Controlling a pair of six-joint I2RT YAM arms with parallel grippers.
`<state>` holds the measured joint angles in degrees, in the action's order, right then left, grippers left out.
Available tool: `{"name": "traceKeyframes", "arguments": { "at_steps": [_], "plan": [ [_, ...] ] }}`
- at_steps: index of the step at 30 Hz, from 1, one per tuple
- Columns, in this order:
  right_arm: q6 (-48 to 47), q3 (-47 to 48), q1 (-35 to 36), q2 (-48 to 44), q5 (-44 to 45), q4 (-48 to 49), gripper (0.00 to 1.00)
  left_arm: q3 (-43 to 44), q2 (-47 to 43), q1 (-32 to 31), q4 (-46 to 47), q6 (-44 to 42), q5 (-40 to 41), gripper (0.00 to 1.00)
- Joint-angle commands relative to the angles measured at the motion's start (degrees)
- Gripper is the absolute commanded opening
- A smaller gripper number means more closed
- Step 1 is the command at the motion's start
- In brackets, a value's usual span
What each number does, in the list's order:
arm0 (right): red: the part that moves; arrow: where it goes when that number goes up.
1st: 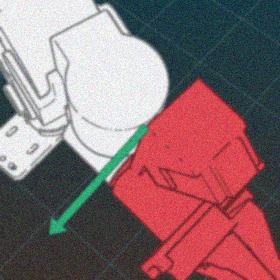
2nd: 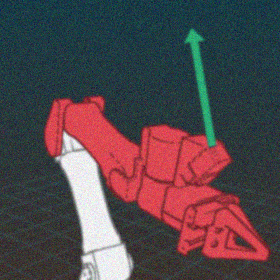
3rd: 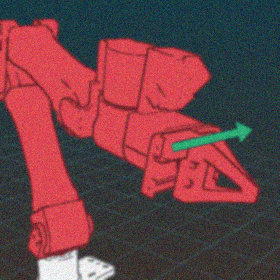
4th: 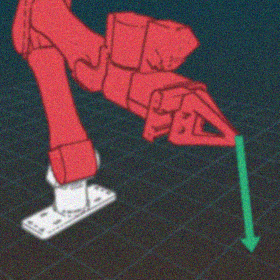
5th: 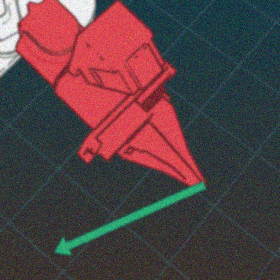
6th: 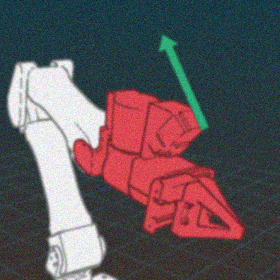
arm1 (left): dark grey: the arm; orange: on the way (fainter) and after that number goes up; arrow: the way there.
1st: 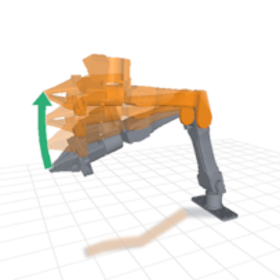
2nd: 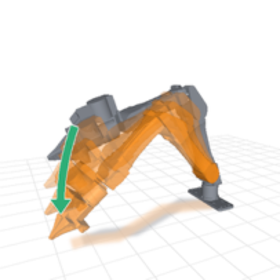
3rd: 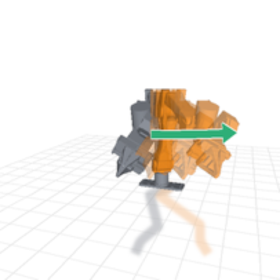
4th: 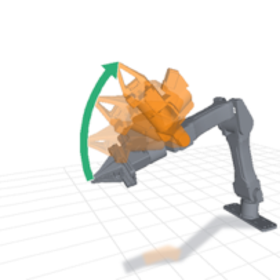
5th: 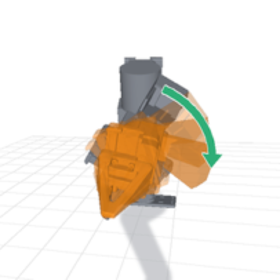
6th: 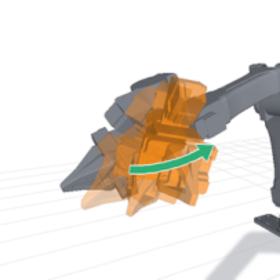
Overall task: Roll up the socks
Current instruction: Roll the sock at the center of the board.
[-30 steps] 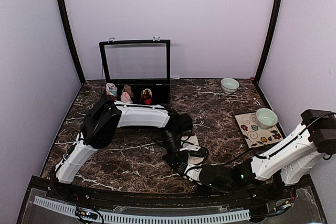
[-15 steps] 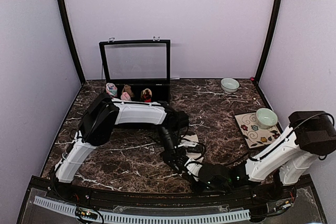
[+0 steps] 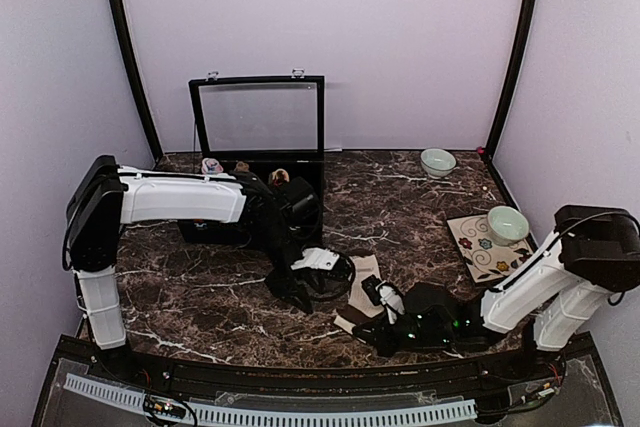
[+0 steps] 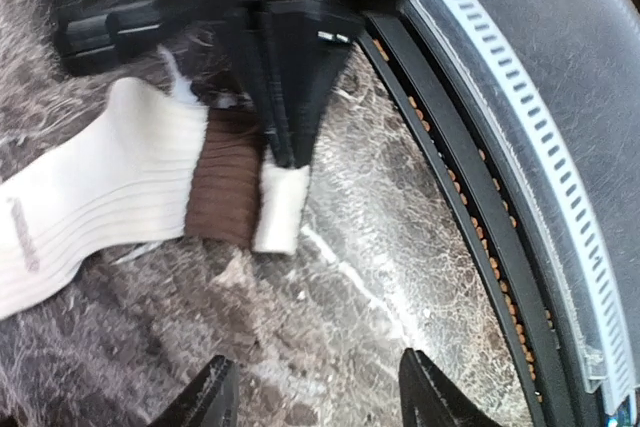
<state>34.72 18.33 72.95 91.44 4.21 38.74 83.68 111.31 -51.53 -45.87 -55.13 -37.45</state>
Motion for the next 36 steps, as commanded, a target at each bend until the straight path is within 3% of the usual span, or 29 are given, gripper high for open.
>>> {"name": "traceKeyframes", "arguments": {
  "at_steps": [1,5,10,21,36],
  "plan": [
    [6.23,-4.56,-3.87,3.33,-7.35,-9.5,0.0,-6.63,-1.94,-5.48,6.25,-4.14,6.46,0.55],
    [9.67,-6.15,-6.33,5.75,-10.68,-6.36,0.0,-10.04,-2.27,-10.31,15.56,-4.95,11.29,0.54],
    [13.24,-8.22,-8.89,8.71,-14.9,-1.11,0.0,-12.01,-1.98,-11.71,27.77,-4.43,15.97,0.53],
    [15.54,-10.4,-13.76,10.57,-19.95,2.84,0.0,-11.53,1.24,-13.06,27.77,-7.39,17.55,0.44],
    [17.83,-10.58,-15.35,14.81,-23.22,7.63,0.0,-14.82,1.65,-14.69,35.3,-8.81,21.38,0.33]
  ]
}}
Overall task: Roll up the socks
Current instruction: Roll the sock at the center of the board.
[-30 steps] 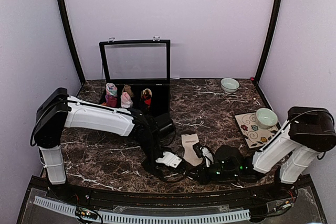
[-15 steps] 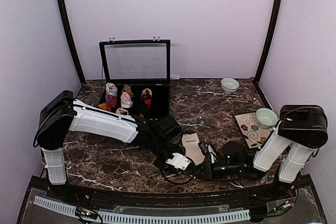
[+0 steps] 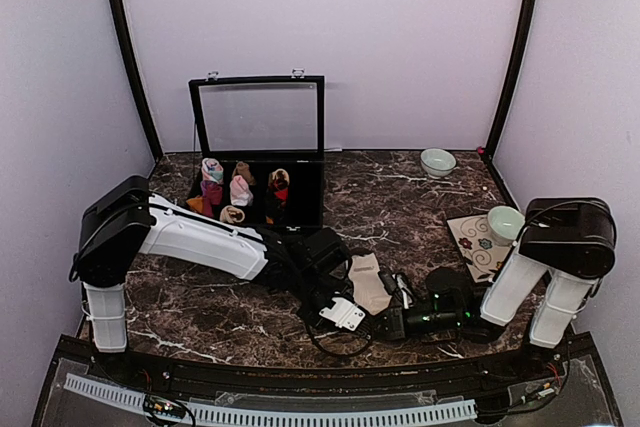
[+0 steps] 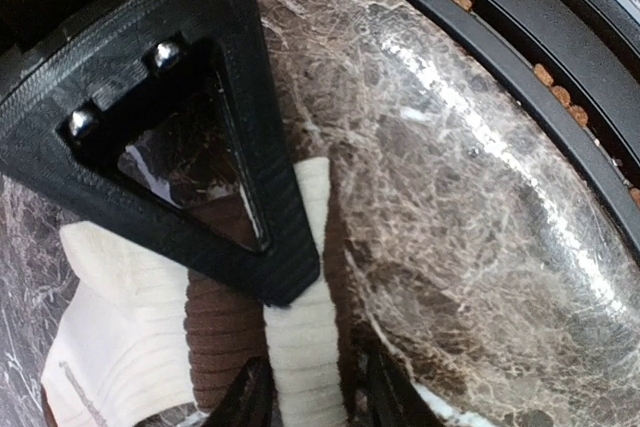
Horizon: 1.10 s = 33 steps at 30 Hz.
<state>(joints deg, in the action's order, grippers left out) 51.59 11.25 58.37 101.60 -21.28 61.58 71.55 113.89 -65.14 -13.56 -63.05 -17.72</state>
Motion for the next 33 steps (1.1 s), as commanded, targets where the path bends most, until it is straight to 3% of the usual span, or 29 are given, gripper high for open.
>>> {"name": "traceKeyframes", "arguments": {
  "at_steps": [1,6,19,25,29,33],
  "plan": [
    [0.96,-3.51,-0.86,4.78,2.03,-14.98,0.0,-3.19,-1.92,-1.12,3.55,-0.56,1.45,0.34],
    [0.81,-3.42,-1.4,6.02,1.06,-14.96,0.0,-2.33,-4.32,-1.29,0.02,0.64,0.74,0.41],
    [0.43,-3.05,-2.47,8.75,-0.78,-14.65,0.0,-4.48,-7.09,-2.18,0.3,1.96,1.11,0.35],
    [-1.04,-1.8,-2.56,8.96,-1.59,-16.91,0.0,-2.19,-7.38,-2.18,0.99,2.84,4.61,0.42],
    [-1.83,-1.07,-2.64,8.9,-1.99,-18.55,0.0,-0.22,-7.8,-2.23,-1.87,4.38,2.07,0.45],
    [-1.91,-0.92,-2.8,8.95,-2.1,-19.03,0.0,-0.62,-8.15,-3.07,-4.34,3.87,-0.11,0.4]
  ]
}}
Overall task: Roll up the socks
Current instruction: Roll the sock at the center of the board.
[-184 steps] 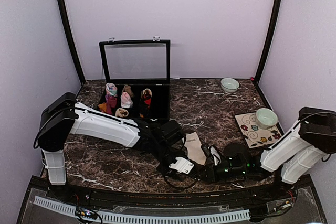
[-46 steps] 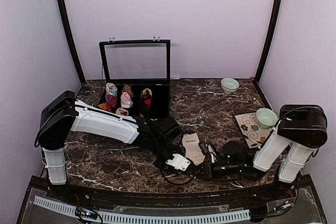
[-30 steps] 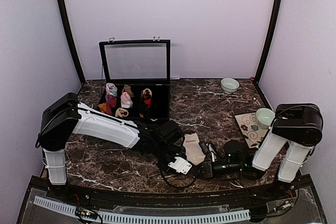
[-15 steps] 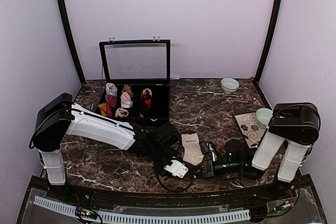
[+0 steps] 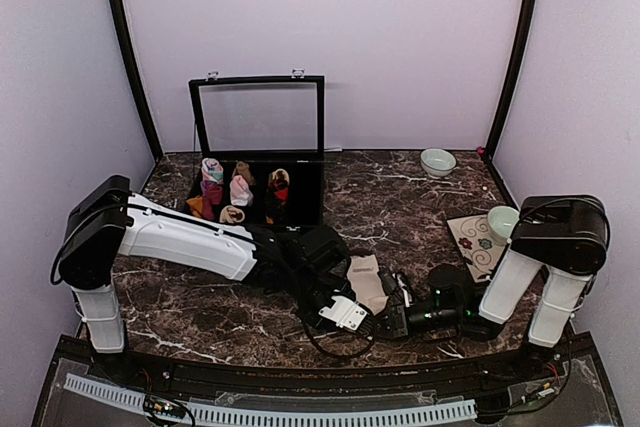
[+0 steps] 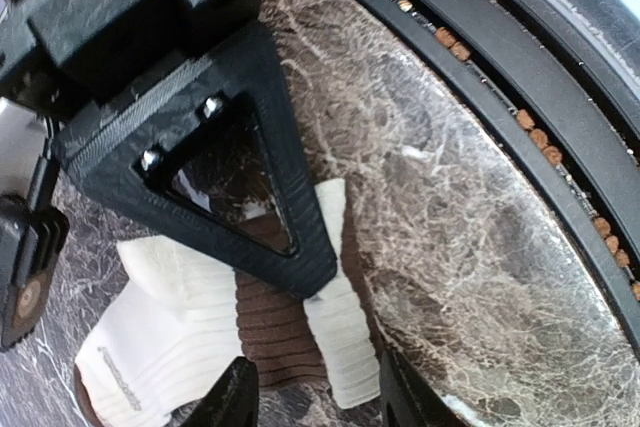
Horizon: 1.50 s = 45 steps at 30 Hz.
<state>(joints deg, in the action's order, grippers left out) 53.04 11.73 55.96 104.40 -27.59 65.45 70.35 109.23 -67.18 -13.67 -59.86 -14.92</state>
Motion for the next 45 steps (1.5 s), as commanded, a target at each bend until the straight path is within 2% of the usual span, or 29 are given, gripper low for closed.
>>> {"name": "traceKeyframes", "arguments": {
  "at_steps": [1,6,14,19,24,27,30,45],
  "plan": [
    [-3.3,-1.43,-0.41,6.17,4.14,-22.9,0.0,0.13,-3.5,-1.29,-4.55,0.48,-3.36,0.37],
    [-2.88,-1.53,-0.51,6.26,3.97,-22.44,0.0,-2.18,-2.16,-1.99,-2.33,0.52,-2.32,0.32],
    [-2.74,-1.85,-0.59,5.53,3.87,-22.52,0.0,-1.07,1.51,-1.87,2.76,2.34,3.51,0.35],
    [-2.8,-2.23,-0.75,5.38,3.75,-22.49,0.0,-1.27,1.84,-1.61,1.35,1.4,1.44,0.35],
    [-2.76,-2.37,-0.99,5.75,3.66,-21.78,0.0,-1.94,1.82,-1.61,1.43,1.29,0.7,0.28],
    [-2.6,-2.34,-1.09,6.29,3.39,-21.15,0.0,-3.88,0.76,-1.84,6.54,1.94,3.0,0.24],
    [-2.4,-2.49,-1.2,6.85,3.14,-20.25,0.0,-6.51,-1.64,-1.9,11.78,2.3,4.07,0.32],
    [-1.69,-3.38,-1.66,7.58,2.46,-18.27,0.0,-4.45,-3.67,-2.52,3.13,5.31,-1.46,0.31]
  ]
}}
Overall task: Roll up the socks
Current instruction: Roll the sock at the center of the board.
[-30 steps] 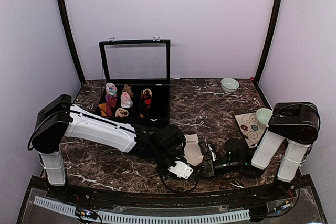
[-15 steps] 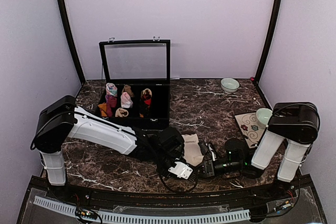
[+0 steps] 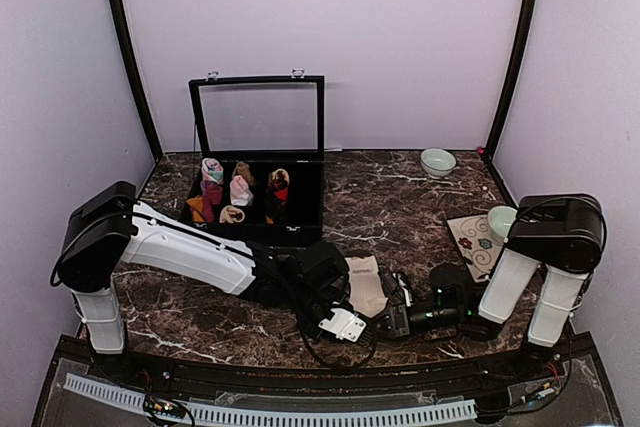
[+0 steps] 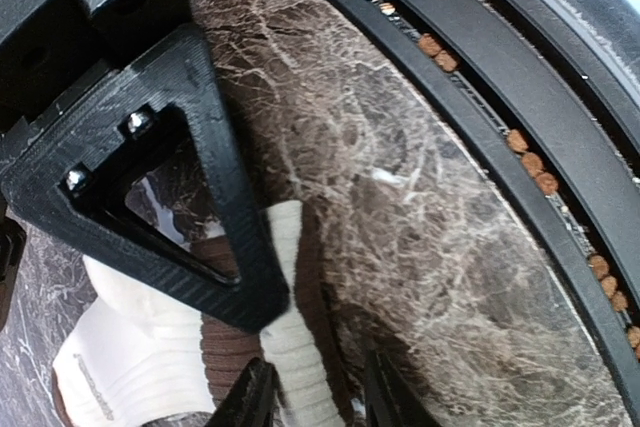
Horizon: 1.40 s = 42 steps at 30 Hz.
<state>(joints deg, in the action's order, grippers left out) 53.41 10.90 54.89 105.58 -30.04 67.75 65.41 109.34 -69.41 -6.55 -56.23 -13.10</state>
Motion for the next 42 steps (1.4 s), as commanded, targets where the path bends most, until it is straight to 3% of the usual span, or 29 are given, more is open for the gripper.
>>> {"name": "traceKeyframes", "arguments": {
  "at_steps": [1,17,27,32,35,37,38,42],
  "plan": [
    [-2.05,-2.48,-0.63,6.35,4.91,-20.66,0.0,0.59,-3.78,-0.37,-4.54,1.46,-3.81,0.31],
    [-1.4,-2.99,-0.75,6.39,4.57,-19.58,0.0,-0.58,0.17,-0.38,0.95,-0.2,-1.42,0.3],
    [-1.11,-3.08,-0.75,6.78,3.95,-19.14,0.0,-6.03,0.64,-0.38,7.68,-3.93,3.01,0.27],
    [-1.32,-2.7,-0.74,6.15,4.14,-19.71,0.0,-6.16,1.21,-0.46,8.56,-4.28,4.83,0.05],
    [-1.75,-2.78,-0.75,3.65,4.83,-20.75,0.05,-5.81,1.57,-0.42,8.22,-4.35,6.03,0.0],
    [-2.94,-2.89,-0.73,0.33,6.45,-22.9,0.28,-5.19,1.58,-0.27,6.1,-3.89,5.0,0.0],
    [-3.97,-2.97,-0.68,-2.2,7.37,-23.93,0.33,-4.18,1.64,-0.1,3.99,-3.58,3.68,0.0],
    [-8.66,-2.56,-0.24,-14.76,14.22,-33.6,0.35,0.82,2.69,1.6,-5.65,-1.24,-3.52,0.0]
  ]
}}
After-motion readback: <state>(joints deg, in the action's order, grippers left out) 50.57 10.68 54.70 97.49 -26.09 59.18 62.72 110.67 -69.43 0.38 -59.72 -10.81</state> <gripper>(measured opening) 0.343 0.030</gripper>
